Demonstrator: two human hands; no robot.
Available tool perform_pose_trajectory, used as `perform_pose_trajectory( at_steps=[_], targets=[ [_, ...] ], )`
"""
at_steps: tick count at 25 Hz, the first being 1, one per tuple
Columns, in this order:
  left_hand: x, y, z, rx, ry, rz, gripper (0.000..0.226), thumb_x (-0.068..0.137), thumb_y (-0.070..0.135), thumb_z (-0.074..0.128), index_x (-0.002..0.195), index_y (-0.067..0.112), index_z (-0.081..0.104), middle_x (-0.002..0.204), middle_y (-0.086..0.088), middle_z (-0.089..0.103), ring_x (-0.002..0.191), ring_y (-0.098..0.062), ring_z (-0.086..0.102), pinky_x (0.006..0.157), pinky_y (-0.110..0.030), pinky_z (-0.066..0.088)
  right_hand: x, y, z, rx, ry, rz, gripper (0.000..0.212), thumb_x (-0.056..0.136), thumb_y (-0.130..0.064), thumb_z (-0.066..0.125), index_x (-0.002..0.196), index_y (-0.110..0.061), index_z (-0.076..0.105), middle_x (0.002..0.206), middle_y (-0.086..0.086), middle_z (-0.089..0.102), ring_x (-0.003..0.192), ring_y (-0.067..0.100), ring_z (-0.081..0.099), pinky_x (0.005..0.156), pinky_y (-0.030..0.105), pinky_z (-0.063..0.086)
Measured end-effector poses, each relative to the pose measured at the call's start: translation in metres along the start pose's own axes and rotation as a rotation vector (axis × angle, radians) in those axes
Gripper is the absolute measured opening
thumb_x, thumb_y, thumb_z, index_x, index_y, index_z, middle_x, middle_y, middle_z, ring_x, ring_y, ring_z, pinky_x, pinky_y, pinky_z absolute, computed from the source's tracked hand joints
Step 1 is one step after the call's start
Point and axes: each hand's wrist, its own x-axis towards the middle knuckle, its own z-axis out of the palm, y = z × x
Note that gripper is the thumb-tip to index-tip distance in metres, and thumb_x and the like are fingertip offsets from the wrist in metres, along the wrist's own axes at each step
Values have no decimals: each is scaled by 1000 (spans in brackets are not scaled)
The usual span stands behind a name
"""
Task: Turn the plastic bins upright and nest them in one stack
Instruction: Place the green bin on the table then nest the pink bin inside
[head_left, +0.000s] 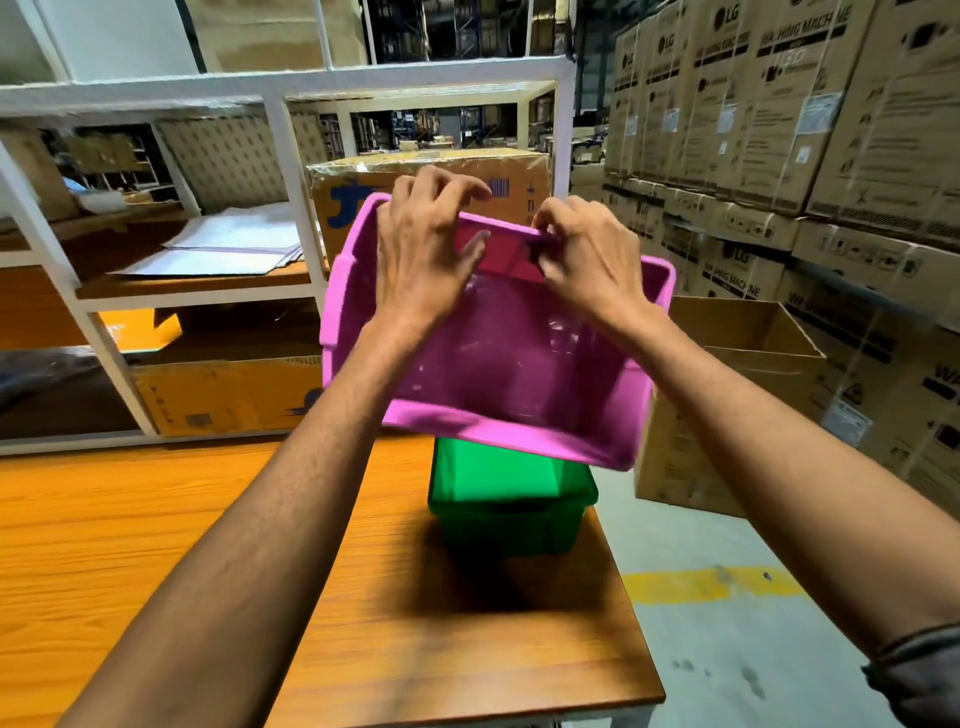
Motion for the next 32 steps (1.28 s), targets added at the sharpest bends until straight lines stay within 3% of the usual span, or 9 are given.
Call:
perform_pose_trajectory(
  at_steps=[6,11,16,18,22,25,27,30,32],
  targets=[
    [-25,1,3,-29,153,-237,40,83,28,65,123,27,66,123,-2,61,117,-24,56,91,-27,34,-15,-3,2,235,109,431,21,82,-22,57,102,-26,63,101,-4,69,95,24,65,78,36,50],
    [-51,-5,14,-52,219,-462,50,79,25,64,129,19,58,132,-8,52,127,-23,48,98,-38,41,-21,2,12,419,118,661,19,76,-21,64,95,-25,64,86,-12,68,87,17,65,74,31,48],
    [-51,-11,20,-410,-1,-809,49,87,15,60,131,6,41,135,-14,39,120,-30,50,86,-27,35,-24,3,22,673,125,803,16,74,-20,71,79,-31,60,79,-14,65,77,16,66,75,41,59],
    [-51,-16,21,-433,-101,-895,46,90,18,60,131,9,40,135,-10,35,113,-30,53,85,-28,35,-25,3,22,749,134,862,20,79,-15,72,81,-30,58,86,-8,67,76,14,63,73,36,56],
    [-53,-27,24,-511,-202,-953,44,98,30,57,137,14,44,135,-6,38,110,-23,54,83,-30,41,-30,6,23,890,132,968,21,83,-8,71,88,-25,59,90,-3,68,77,13,62,67,24,50],
    [-52,-33,25,-591,-208,-836,37,105,37,46,133,16,53,130,-8,54,110,-22,57,91,-36,49,-33,4,21,998,116,973,22,88,-4,67,96,-24,60,86,-4,68,68,9,61,57,18,50],
    [-49,-34,23,-589,-182,-790,38,106,41,43,134,17,52,129,-8,53,105,-17,53,94,-34,47,-33,5,19,1120,103,985,20,90,-4,65,97,-22,61,83,-1,69,63,9,61,56,21,50],
    [-45,-40,21,-676,-139,-833,35,106,39,40,132,18,51,128,-11,55,96,-13,51,92,-41,50,-32,9,17,1321,49,1009,10,97,-6,59,99,-15,63,69,-2,67,51,6,59,52,21,48],
    [-48,-46,20,-782,-180,-862,32,107,30,40,134,17,50,120,-7,59,91,-13,54,79,-36,52,-36,12,16,1335,-19,981,15,100,-3,54,107,-13,62,75,-2,68,51,4,59,53,20,49]
  ],
)
